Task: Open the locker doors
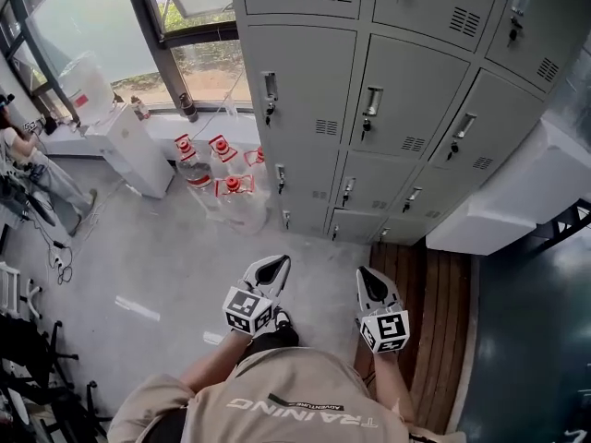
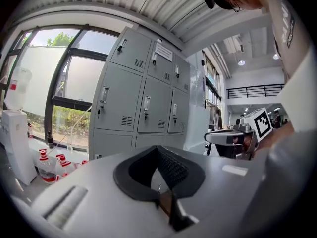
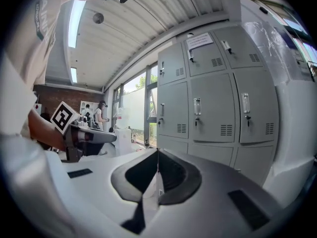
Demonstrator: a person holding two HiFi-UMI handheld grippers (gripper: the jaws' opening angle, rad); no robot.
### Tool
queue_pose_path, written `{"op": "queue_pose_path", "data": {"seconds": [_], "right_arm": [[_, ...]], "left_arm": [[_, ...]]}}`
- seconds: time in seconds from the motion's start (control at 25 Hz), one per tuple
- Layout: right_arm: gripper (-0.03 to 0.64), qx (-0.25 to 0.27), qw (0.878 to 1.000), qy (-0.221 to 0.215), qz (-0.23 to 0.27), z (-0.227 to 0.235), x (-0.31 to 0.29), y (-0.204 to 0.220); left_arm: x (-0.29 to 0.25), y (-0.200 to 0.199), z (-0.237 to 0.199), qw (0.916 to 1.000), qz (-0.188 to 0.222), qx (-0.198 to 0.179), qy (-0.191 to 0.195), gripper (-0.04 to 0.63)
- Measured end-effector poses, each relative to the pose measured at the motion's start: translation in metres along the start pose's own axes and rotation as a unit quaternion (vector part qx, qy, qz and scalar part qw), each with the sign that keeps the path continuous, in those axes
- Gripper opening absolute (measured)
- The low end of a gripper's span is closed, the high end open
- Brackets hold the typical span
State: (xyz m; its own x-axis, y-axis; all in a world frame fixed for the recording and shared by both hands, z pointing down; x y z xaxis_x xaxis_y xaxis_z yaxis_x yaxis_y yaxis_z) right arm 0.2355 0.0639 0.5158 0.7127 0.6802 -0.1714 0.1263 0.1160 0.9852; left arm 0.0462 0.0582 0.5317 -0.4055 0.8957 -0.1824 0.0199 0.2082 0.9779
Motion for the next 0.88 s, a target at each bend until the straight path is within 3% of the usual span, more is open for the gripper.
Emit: {"op": "queue_pose_path", "data": {"seconds": [0.12, 0.36, 0.88], "right_arm": [[0.011, 0.01, 1.0, 0.023, -0.009, 0.009, -0.023, -0.01], [0.011, -0.033, 0.995, 0.088, 0.017, 0.028, -0.061, -0.018], [0.011, -0.048, 0.995, 0.085, -0.001, 0.091, -0.123, -0.007]], "left_arm": [[-0.016, -0.017, -0.026, 0.9997, 0.014, -0.014, 0.016, 0.007], [-0.042, -0.018, -0.072, 0.9993, 0.008, -0.013, 0.033, 0.008], [-0.118, -0.02, -0.087, 0.9981, -0.018, 0.001, 0.058, 0.007]]}}
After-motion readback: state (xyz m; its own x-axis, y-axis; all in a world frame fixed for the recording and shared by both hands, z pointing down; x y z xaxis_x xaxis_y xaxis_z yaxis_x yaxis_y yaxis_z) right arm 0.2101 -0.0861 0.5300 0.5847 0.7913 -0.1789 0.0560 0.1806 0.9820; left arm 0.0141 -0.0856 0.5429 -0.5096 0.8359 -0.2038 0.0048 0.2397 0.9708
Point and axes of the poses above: the fingertips, and each gripper's own axes: x backward along the fingers, z to its right, y out of its underside, the point moved 2 cm from there along x, backward along the fingers, and after that the axes turned 9 degrees about -y, right-handed, at the moved point
